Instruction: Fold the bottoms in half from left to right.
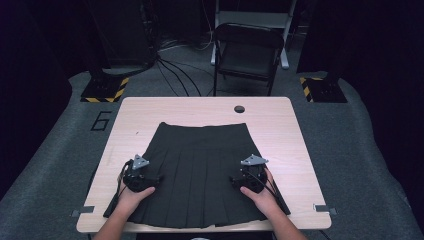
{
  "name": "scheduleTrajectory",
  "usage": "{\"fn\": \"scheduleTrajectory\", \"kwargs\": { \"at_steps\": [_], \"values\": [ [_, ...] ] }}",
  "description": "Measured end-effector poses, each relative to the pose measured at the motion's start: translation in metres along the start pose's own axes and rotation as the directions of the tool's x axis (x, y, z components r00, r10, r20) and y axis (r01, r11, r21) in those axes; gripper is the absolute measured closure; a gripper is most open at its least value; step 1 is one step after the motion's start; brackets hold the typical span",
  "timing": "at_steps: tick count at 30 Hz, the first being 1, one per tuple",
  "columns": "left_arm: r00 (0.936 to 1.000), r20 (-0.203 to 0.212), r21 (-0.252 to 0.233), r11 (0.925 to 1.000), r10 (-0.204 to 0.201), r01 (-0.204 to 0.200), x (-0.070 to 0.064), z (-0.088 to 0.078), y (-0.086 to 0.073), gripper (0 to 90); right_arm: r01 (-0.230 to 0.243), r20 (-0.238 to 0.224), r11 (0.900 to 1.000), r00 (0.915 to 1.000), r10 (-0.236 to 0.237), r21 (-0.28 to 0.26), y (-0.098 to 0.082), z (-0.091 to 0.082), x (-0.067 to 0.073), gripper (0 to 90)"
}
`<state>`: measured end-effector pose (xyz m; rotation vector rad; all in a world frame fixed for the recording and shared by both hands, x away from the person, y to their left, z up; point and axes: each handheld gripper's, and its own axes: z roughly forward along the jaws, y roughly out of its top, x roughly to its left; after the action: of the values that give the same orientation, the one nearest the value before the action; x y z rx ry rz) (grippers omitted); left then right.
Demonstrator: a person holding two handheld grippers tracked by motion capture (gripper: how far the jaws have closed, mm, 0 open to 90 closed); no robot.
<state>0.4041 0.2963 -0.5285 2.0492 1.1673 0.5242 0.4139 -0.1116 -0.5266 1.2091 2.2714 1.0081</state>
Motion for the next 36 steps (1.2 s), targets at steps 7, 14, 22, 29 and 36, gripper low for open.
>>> {"fn": "scheduleTrajectory", "kwargs": {
  "at_steps": [7, 14, 22, 29, 36],
  "values": [
    [1.0000, -0.010, -0.006, 1.0000, -0.001, 0.001, -0.0006, 0.0003, -0.0003, 15.8, -0.005, 0.005, 1.000, 1.0000, 0.005, -0.007, -0.0003, 0.0001, 0.0006, 11.3],
    [1.0000, 0.009, 0.001, 1.0000, -0.002, 0.002, 0.0001, -0.0002, 0.0000, 15.3, -0.007, 0.005, 1.000, 1.0000, 0.007, -0.007, -0.0004, 0.0000, 0.0012, 11.3],
    [1.0000, 0.002, -0.002, 1.0000, 0.006, -0.006, -0.0006, -0.0002, -0.0004, 14.6, -0.007, 0.004, 1.000, 1.0000, 0.007, -0.008, -0.0004, 0.0000, 0.0009, 11.3],
    [1.0000, 0.000, -0.001, 1.0000, 0.004, -0.004, -0.0006, -0.0003, -0.0006, 14.7, -0.006, 0.004, 1.000, 1.0000, 0.006, -0.008, -0.0004, 0.0002, 0.0004, 11.2],
    [0.9999, 0.011, 0.006, 0.9999, 0.009, -0.010, 0.0004, 0.0000, 0.0004, 14.4, -0.005, 0.002, 1.000, 1.0000, 0.005, -0.006, -0.0002, 0.0002, 0.0003, 11.1]
  ]
}}
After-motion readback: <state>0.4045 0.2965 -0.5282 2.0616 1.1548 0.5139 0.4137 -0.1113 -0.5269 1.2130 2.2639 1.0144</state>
